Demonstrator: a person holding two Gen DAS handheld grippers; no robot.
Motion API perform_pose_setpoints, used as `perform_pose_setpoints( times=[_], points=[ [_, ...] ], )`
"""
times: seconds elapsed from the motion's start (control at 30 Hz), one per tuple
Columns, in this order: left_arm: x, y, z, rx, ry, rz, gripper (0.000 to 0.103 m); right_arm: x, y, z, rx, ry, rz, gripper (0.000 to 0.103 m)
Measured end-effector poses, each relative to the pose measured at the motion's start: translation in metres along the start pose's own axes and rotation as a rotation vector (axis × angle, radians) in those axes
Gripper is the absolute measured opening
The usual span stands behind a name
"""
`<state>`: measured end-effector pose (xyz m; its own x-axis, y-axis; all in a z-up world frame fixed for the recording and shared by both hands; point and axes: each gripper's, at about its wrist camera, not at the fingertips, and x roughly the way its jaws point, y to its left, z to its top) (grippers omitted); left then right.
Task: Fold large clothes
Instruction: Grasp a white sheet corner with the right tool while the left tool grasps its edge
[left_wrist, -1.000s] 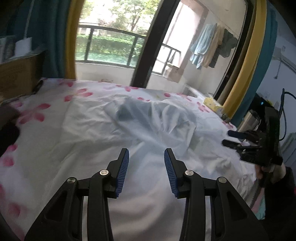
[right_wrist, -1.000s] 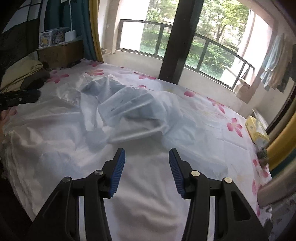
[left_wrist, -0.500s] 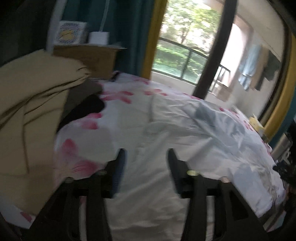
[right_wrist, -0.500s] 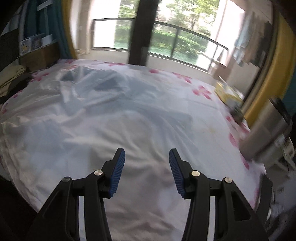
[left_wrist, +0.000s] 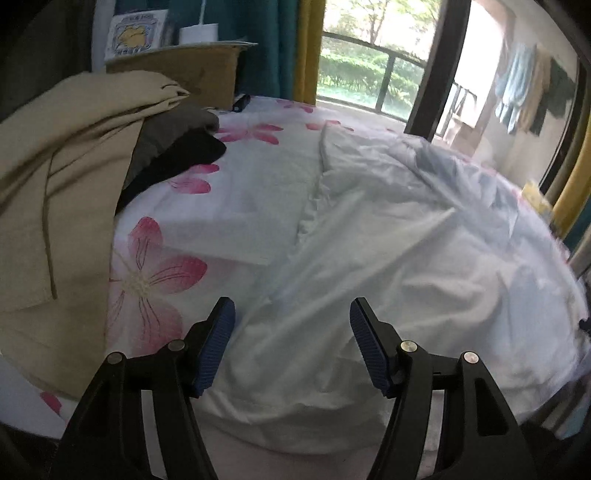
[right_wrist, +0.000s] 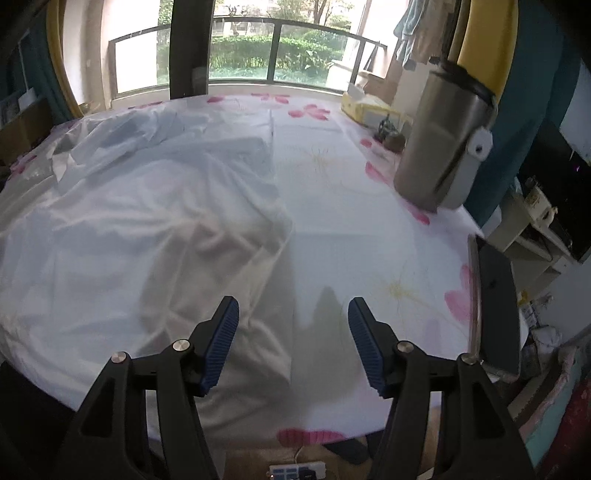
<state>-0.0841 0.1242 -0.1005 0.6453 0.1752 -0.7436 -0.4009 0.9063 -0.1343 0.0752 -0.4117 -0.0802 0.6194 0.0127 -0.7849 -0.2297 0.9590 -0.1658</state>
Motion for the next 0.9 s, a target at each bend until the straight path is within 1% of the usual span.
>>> perform_pose_setpoints(
  times=[0.1,0.17,0.3,0.43,0.53,0.6,0.67,0.73,0.8,0.83,0.9],
  points=[
    [0.0,0.001,-0.003,0.022,-0.001,0.003,0.068,0.002,-0.002,-0.009,0.014,0.018,0.025,0.062],
    [-0.001,0.0,-0.004,0.04,-0.004,0.009,0.068,0.001,0.0,-0.011,0.019,0.015,0.036,0.062],
    [0.002,-0.009,-0.004,0.074,0.002,0.062,0.068,-0.004,0.006,-0.011,0.024,-0.011,0.068,0.062],
    [0.002,-0.011,-0.004,0.086,0.005,0.07,0.068,-0.007,0.019,-0.007,0.008,-0.046,0.091,0.062],
    [0.002,-0.013,-0.005,0.109,0.008,0.074,0.068,0.002,0.029,-0.009,-0.032,-0.022,0.065,0.061],
    [0.001,-0.014,-0.006,0.126,0.008,0.075,0.068,0.005,0.025,-0.012,-0.011,-0.029,0.073,0.06],
    [0.002,-0.015,-0.005,0.133,0.016,0.067,0.067,0.003,0.021,-0.013,0.002,-0.028,0.101,0.047],
    [0.001,-0.014,-0.004,0.134,0.03,0.055,0.062,0.002,0.018,-0.012,0.0,-0.028,0.095,0.018],
    [-0.001,-0.014,-0.004,0.145,0.041,0.051,0.053,0.002,0.013,-0.011,0.007,-0.023,0.08,0.005],
    [-0.002,-0.014,-0.005,0.15,0.046,0.049,0.051,0.002,0.011,-0.01,0.013,-0.022,0.077,0.004],
    [-0.004,-0.013,-0.006,0.16,0.053,0.046,0.038,0.001,0.006,-0.009,0.027,-0.029,0.078,0.003]
  ],
)
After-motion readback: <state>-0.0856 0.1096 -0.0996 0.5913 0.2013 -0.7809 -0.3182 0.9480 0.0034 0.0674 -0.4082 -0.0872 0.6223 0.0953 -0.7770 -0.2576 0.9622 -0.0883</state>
